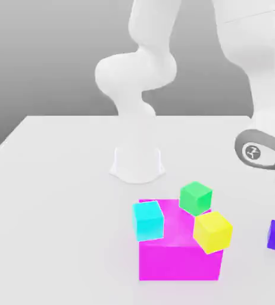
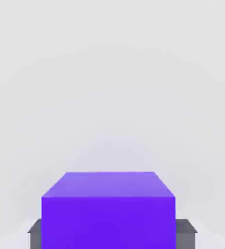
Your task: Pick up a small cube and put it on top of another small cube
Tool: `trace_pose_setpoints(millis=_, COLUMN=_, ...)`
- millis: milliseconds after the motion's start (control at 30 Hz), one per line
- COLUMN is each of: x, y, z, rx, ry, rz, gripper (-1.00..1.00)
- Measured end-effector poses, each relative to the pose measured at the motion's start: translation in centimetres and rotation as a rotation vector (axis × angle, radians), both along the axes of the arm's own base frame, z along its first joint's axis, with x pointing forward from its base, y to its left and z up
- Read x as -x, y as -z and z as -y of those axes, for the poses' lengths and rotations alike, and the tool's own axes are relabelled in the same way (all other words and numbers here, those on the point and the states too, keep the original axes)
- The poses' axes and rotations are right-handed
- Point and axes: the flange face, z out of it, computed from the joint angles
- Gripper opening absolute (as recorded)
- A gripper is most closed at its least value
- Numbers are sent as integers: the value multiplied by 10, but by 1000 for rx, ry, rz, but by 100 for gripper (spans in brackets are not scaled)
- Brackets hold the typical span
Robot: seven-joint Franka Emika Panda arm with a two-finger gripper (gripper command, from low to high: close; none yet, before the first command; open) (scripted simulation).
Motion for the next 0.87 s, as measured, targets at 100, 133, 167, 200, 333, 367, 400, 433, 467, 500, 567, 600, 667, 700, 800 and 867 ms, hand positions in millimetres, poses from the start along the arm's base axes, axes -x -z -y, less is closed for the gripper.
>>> trace_pose_setpoints(millis=100, x=0, y=-7, z=0, rx=0, ry=-1, rz=0, gripper=-100)
trace_pose_setpoints(millis=133, x=0, y=-17, z=-1, rx=1, ry=-1, rz=0, gripper=-100)
trace_pose_setpoints(millis=167, x=0, y=-28, z=-1, rx=1, ry=-1, rz=0, gripper=-100)
trace_pose_setpoints(millis=200, x=0, y=-40, z=0, rx=0, ry=-1, rz=0, gripper=-100)
trace_pose_setpoints(millis=333, x=-32, y=-92, z=35, rx=5, ry=25, rz=4, gripper=-100)
trace_pose_setpoints(millis=367, x=-43, y=-106, z=50, rx=7, ry=35, rz=5, gripper=-100)
trace_pose_setpoints(millis=400, x=-57, y=-119, z=70, rx=7, ry=58, rz=5, gripper=-100)
trace_pose_setpoints(millis=433, x=-68, y=-133, z=91, rx=8, ry=79, rz=5, gripper=-100)
trace_pose_setpoints(millis=467, x=-79, y=-146, z=114, rx=7, ry=103, rz=4, gripper=-100)
trace_pose_setpoints(millis=500, x=-88, y=-159, z=135, rx=7, ry=123, rz=3, gripper=-100)
trace_pose_setpoints(millis=567, x=-93, y=-185, z=163, rx=4, ry=124, rz=1, gripper=-100)
trace_pose_setpoints(millis=600, x=-95, y=-198, z=177, rx=1, ry=125, rz=-1, gripper=-100)
trace_pose_setpoints(millis=667, x=-96, y=-191, z=189, rx=-2, ry=126, rz=-2, gripper=-100)
trace_pose_setpoints(millis=700, x=-97, y=-180, z=192, rx=-2, ry=126, rz=-3, gripper=-100)
trace_pose_setpoints(millis=800, x=-97, y=-154, z=194, rx=-1, ry=128, rz=-3, gripper=100)
trace_pose_setpoints(millis=867, x=-97, y=-154, z=194, rx=-1, ry=128, rz=-3, gripper=100)
